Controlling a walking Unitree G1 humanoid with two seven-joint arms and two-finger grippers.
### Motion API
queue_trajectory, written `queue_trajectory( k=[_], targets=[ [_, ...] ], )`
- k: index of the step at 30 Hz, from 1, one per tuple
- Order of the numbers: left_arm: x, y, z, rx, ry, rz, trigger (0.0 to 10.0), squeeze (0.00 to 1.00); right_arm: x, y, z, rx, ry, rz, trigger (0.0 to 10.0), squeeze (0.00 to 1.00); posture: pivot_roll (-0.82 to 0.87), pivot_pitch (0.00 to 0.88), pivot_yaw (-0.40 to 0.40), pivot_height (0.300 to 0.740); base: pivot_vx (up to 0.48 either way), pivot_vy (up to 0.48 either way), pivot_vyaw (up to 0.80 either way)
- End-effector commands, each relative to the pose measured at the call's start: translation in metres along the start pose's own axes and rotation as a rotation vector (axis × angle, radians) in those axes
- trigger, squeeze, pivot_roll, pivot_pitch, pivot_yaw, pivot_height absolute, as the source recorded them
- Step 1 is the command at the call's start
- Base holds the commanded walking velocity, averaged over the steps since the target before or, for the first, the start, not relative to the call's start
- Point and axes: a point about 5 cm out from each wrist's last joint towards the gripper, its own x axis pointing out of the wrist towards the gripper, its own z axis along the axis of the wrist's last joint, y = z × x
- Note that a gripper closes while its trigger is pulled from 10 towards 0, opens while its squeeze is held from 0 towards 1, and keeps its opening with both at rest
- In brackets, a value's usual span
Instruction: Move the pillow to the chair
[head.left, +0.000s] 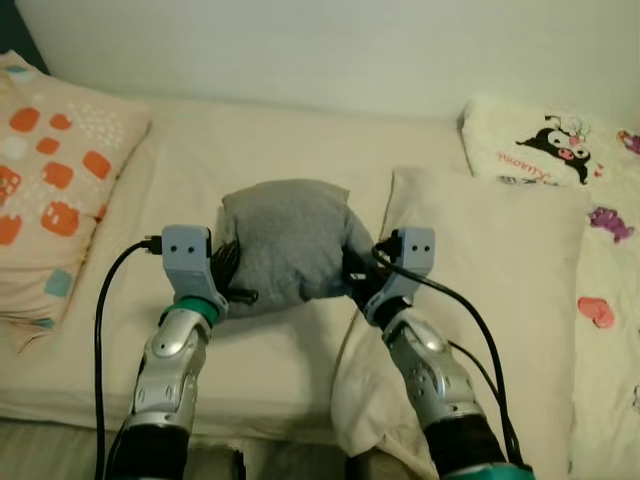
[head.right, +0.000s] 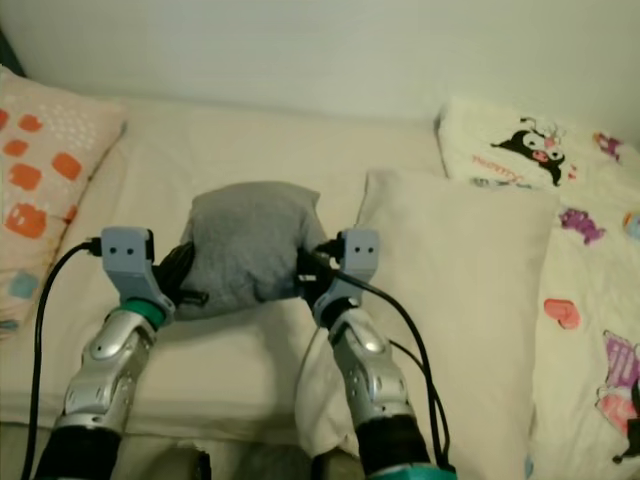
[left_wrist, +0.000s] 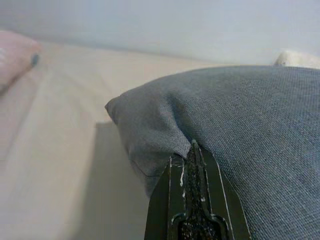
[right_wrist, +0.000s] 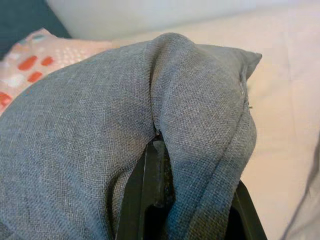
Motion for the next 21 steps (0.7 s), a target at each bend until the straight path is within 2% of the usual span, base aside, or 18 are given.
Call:
queue_trajectory(
  k=[1,9,17,21],
  targets=[
    [0.0047,-0.014,0.0094,0.027,-0.04,-0.056,10.0,0.0,0.0025,0.0047,0.0036,-0.013,-0.028,0.024,10.0,0.0,0.09,0.0,-0.027,0.707,0.0,0.0,0.0],
    [0.0042,-0.0156,0.0057,0.022,-0.018,-0.057,10.0,0.0,-0.0014,0.0023,0.0017,-0.006,-0.028,0.001,10.0,0.0,0.07,0.0,-0.018,0.737,0.0,0.0,0.0],
    [0.0058,-0.0195,0.0044,0.025,-0.015,-0.049,10.0,0.0,-0.0019,-0.0005,0.0019,0.006,-0.044,-0.039,10.0,0.0,0.06,0.0,-0.017,0.74,0.0,0.0,0.0],
    [0.005,-0.0198,0.0006,-0.026,0.022,-0.033,10.0,0.0,-0.0019,-0.0024,0.002,-0.014,-0.041,-0.071,10.0,0.0,0.06,0.003,-0.021,0.74,0.0,0.0,0.0]
  ],
)
